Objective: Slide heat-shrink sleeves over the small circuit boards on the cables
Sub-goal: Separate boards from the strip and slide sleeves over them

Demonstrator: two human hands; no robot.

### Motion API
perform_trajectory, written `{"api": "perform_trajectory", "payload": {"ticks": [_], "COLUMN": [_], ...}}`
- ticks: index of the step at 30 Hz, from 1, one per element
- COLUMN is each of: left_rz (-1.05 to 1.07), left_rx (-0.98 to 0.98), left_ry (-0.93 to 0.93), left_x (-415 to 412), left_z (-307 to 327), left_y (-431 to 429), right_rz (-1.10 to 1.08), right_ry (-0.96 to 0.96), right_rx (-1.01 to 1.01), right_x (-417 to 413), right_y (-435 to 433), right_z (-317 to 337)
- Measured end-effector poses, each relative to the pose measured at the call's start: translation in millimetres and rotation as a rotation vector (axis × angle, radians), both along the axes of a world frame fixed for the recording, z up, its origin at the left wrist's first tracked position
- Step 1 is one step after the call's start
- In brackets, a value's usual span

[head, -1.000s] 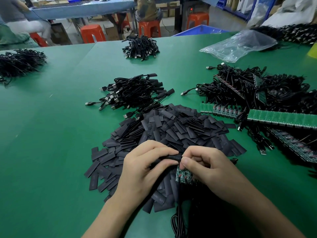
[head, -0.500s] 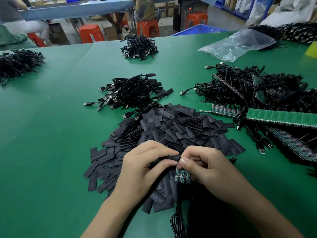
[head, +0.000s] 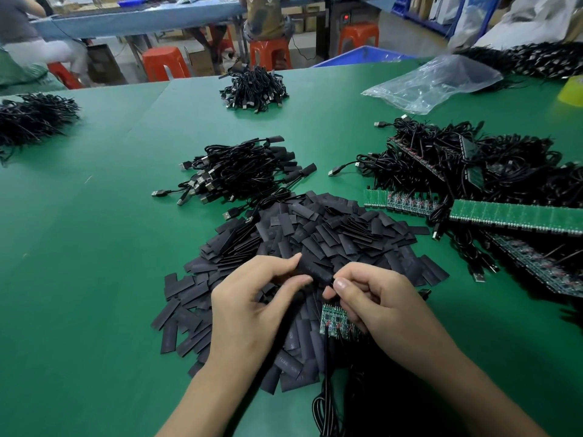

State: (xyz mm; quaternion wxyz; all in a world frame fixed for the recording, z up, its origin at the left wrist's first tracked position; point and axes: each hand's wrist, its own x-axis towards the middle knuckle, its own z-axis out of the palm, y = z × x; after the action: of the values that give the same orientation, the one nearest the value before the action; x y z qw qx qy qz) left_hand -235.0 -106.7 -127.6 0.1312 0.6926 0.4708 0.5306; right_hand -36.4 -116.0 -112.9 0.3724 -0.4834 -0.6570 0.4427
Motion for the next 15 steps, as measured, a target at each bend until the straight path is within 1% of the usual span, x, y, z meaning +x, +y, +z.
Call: {"api": "perform_trajectory", "payload": {"ticks": [9, 12, 15], "left_rz": [0.031, 0.092, 0.094], "left_rx": [-0.065, -0.01, 0.058], "left_ry": [0.087, 0.102, 0.106], "left_x": [0.8, 3.5, 6.6], "left_z": [1.4, 3.3, 2.0], "left_y": [-0.8, -2.4, -4.8], "right_rz": [-0.038, -0.077, -0.105], "right_ry": [0.039, 0.005, -0.027], "right_rx": [0.055, 0.106, 0.159], "right_x": [-2.3, -6.0, -10.4], "right_y": [-0.6, -1.9, -4.0], "right_z": [-0.1, -1.4, -3.6]}}
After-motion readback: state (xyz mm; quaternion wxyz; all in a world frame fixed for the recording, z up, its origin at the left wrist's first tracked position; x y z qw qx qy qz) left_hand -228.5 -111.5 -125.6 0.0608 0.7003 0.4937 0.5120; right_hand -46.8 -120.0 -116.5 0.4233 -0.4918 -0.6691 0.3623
